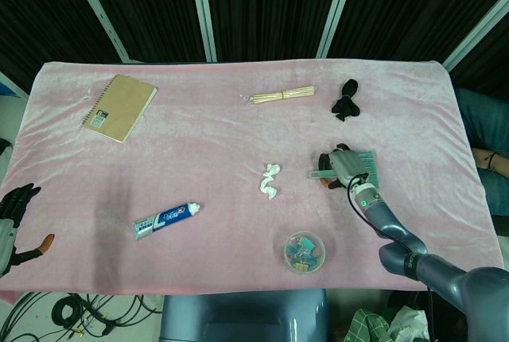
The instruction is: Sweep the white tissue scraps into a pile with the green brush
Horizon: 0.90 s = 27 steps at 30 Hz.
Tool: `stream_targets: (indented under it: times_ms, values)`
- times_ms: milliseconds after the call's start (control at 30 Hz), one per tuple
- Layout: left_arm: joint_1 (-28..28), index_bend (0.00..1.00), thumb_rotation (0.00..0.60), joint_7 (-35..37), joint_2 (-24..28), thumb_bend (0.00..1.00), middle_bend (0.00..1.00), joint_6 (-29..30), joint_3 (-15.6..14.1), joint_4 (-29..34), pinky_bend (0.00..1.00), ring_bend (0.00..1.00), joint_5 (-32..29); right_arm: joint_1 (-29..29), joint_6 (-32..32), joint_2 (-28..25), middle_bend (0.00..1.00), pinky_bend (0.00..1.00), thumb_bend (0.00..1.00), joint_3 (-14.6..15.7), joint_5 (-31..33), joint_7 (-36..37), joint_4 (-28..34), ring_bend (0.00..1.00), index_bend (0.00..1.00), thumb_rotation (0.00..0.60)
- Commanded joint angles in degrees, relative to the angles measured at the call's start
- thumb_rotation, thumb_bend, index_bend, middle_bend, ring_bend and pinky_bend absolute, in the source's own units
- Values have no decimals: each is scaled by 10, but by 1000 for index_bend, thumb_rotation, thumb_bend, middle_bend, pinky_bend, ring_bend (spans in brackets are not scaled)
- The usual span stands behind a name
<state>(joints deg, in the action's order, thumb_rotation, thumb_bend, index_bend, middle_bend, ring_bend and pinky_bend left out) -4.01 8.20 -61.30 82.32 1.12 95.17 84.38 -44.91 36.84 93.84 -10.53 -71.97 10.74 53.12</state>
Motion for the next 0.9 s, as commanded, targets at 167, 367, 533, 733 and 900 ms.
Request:
stream_targets:
  times_ms: [167, 367, 533, 733, 900]
  values:
    - [0, 108, 600, -1, 0, 281, 59, 0, 0, 0, 285, 0, -1, -3, -21, -5, 298, 119, 262, -13, 70, -82, 27, 224, 439, 600]
    - [0, 108, 600, -3, 0, 282, 59, -1, 0, 1, 286, 0, -2, -4, -24, -31, 162, 119, 228, -19, 115, -124, 71, 149, 305, 600]
    - [0, 108, 600, -5, 0, 283, 59, -1, 0, 1, 286, 0, -3, 6, 9, -73, 117, 119, 180, -32, 137, -144, 139, 123, 234, 600]
    - [1, 96, 600, -6, -2, 284, 59, 5, 2, 0, 258, 0, 0, 59, 120, -146, 114, 119, 173, -40, 117, -148, 245, 121, 212, 600]
    - [1, 94, 600, -10, -5, 284, 59, 9, 3, -2, 180, 0, 3, 142, 253, -193, 115, 119, 173, -4, 33, -122, 301, 121, 211, 600]
